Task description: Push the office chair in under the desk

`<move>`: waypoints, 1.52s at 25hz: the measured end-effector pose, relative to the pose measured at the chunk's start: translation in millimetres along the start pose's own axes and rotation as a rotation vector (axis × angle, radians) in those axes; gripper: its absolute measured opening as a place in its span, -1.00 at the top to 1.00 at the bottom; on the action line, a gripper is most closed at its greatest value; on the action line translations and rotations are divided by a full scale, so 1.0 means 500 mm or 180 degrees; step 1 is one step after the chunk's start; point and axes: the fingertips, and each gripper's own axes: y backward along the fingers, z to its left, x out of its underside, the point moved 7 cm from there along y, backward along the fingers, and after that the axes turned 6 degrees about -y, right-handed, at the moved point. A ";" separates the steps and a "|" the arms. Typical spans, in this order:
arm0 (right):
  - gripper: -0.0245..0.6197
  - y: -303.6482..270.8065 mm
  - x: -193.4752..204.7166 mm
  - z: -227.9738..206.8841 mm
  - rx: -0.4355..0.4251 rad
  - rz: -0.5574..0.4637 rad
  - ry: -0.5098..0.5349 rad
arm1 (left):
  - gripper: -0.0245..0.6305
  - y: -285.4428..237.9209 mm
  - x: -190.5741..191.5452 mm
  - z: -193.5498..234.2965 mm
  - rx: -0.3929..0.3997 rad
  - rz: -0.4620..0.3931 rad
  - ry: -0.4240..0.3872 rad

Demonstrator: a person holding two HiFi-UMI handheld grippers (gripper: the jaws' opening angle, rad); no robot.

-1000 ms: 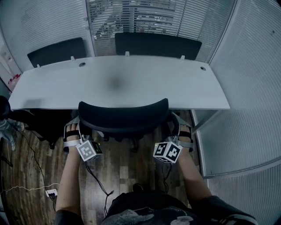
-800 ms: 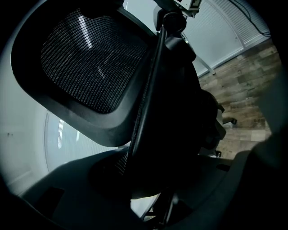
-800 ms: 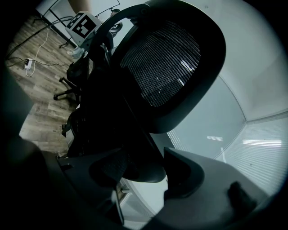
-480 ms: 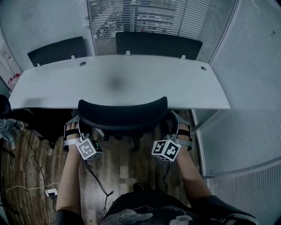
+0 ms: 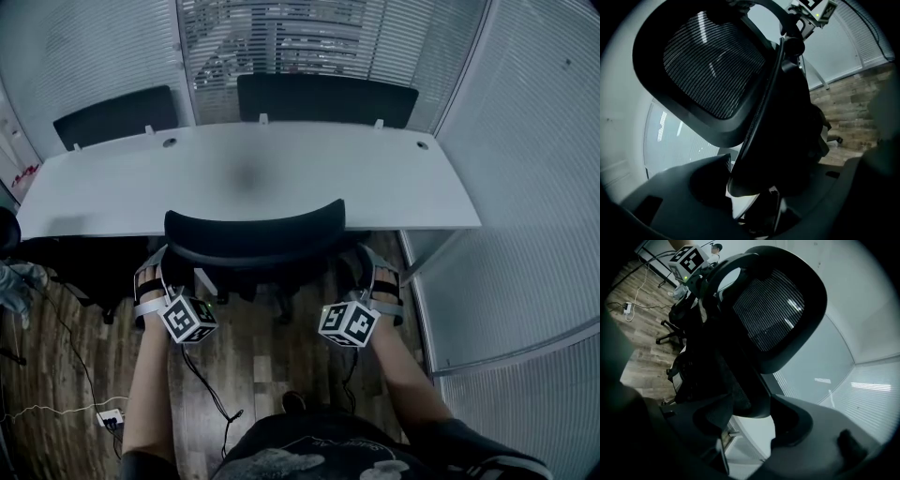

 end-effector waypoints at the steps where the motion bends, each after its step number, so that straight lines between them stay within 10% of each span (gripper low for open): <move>1: 0.17 0.011 0.002 0.003 0.0000 0.0000 -0.0019 | 0.19 0.010 0.003 0.002 -0.0010 0.0010 0.0076; 17: 0.28 0.246 -0.027 -0.026 0.0056 -0.0118 -0.0944 | 0.21 0.291 0.037 0.003 0.0030 -0.0296 0.1195; 20: 0.64 0.299 -0.042 -0.010 0.0114 -0.0179 -0.0949 | 0.31 0.353 0.041 -0.020 0.0043 -0.0389 0.1192; 38: 0.85 0.736 -0.091 0.072 0.0008 -0.0611 -0.1810 | 0.87 0.729 0.103 -0.044 -0.0094 -0.1180 0.2191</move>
